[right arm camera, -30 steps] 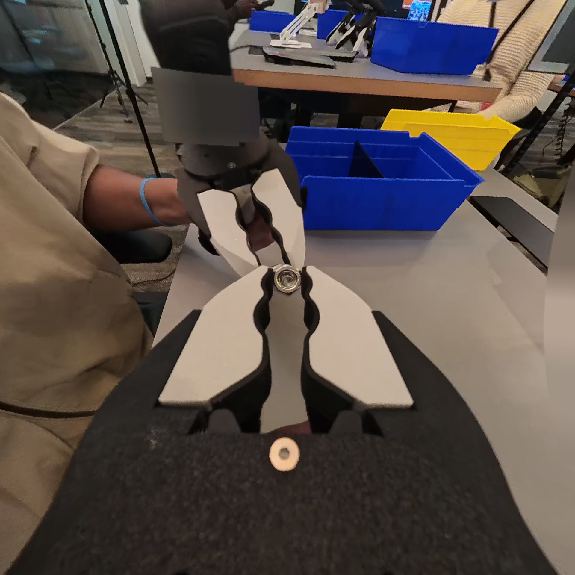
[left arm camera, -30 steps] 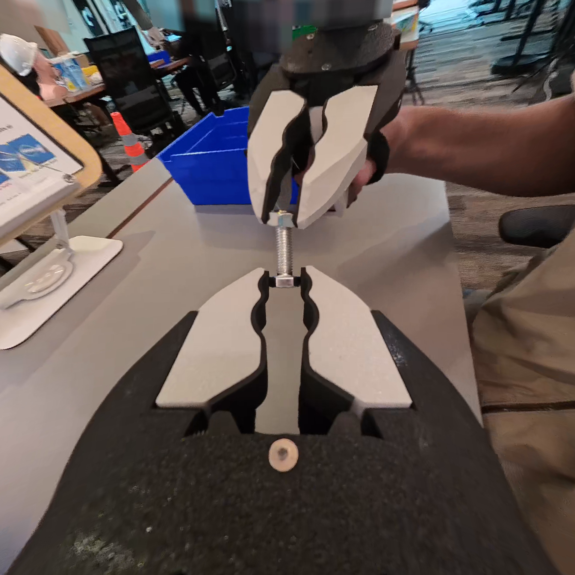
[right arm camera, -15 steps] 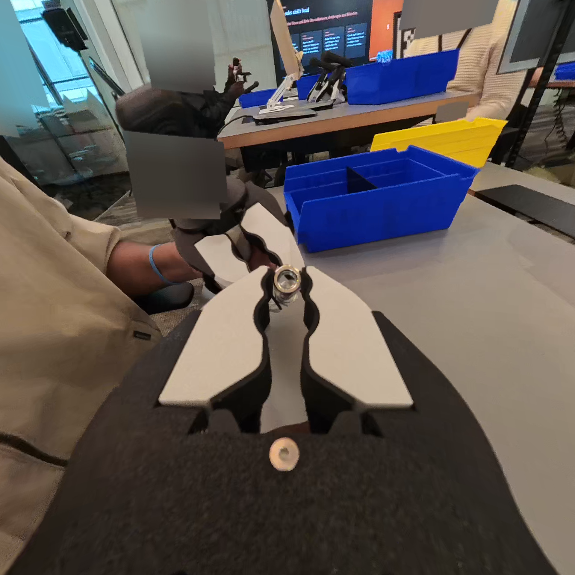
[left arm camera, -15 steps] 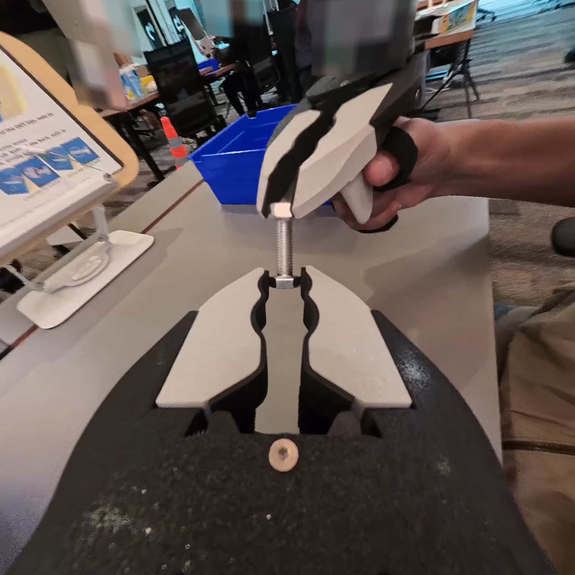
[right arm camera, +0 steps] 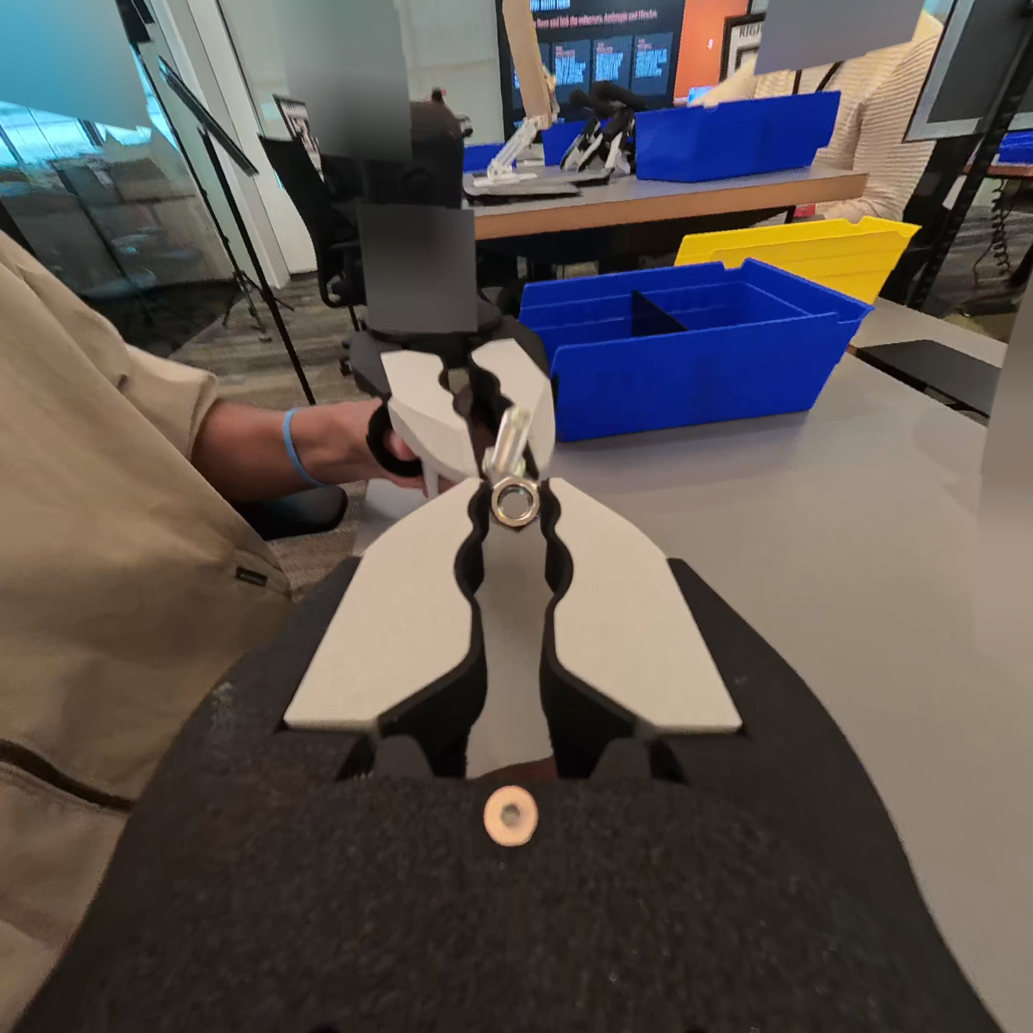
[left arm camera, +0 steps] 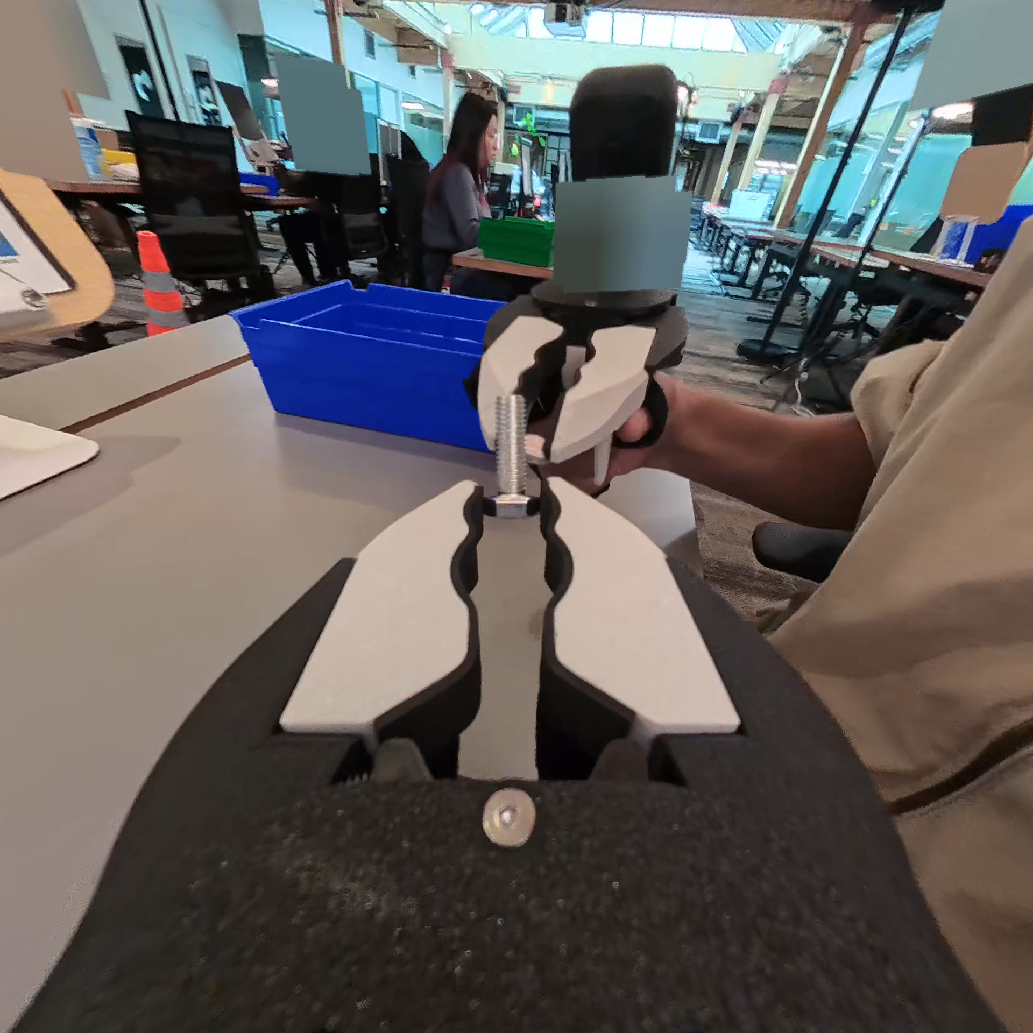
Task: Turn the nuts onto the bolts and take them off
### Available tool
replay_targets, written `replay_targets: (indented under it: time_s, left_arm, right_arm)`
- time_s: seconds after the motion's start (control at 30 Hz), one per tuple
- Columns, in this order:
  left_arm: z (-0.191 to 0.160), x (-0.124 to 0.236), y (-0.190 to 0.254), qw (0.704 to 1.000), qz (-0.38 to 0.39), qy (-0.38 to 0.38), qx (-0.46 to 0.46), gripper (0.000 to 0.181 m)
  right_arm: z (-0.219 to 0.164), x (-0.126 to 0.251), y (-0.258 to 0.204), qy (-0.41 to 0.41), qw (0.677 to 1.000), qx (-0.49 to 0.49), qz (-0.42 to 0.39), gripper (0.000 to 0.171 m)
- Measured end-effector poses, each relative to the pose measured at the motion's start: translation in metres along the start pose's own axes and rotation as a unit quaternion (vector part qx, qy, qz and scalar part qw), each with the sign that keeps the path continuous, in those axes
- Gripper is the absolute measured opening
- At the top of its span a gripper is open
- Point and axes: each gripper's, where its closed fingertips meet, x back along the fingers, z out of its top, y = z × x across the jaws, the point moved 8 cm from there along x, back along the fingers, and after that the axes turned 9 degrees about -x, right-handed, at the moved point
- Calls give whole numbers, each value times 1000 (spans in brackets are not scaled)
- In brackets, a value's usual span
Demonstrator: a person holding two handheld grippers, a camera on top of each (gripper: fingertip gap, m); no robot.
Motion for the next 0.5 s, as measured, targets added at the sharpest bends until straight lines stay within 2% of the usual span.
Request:
replay_targets:
  time_s: [0.27,0.5]
  left_arm:
    - [-4,-3,0,1000,-4,-12,-4,19]
    - [-7,-5,-1,998,-14,-49,-30,19]
  right_arm:
    - [4,-2,-3,22,1000,-9,13,17]
    - [22,2,-4,-36,996,86,-11,17]
